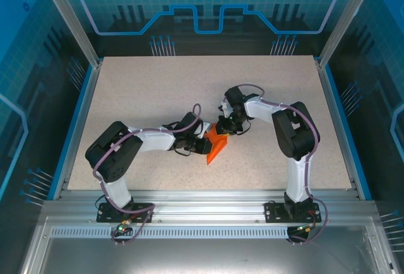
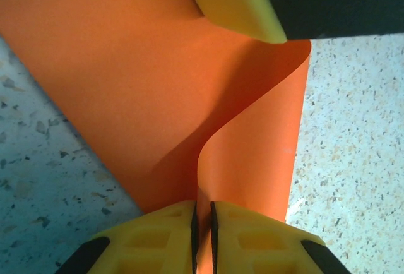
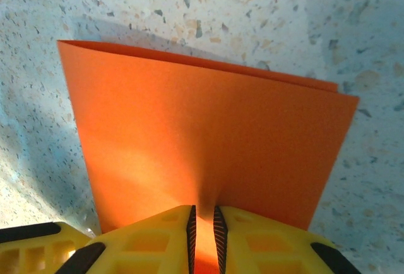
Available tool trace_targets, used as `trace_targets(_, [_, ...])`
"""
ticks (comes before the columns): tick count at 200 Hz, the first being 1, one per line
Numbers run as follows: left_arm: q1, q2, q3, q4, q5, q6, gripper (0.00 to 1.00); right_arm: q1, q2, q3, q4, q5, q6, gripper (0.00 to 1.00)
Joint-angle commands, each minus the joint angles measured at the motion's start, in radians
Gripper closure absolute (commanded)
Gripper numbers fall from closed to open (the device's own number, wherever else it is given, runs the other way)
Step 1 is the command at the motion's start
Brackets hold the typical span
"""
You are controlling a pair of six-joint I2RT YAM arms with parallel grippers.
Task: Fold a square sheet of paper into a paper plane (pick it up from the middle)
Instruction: Third fold the triangle at the center of the table.
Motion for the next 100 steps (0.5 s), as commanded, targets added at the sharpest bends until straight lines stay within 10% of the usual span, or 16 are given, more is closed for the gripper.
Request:
trace_targets(1, [0.011,0.025,0.023,-0.019,-0.011,0.034,0.83,0.02,0.01,-0.032,-0.024,-0.004,0.002,0.81])
trace_targets(100, [0.01,0.025,0.035,-0.036,-0.027,0.064,0.83,0.02,0.009,-0.048,-0.009,-0.007,0.01,0.81])
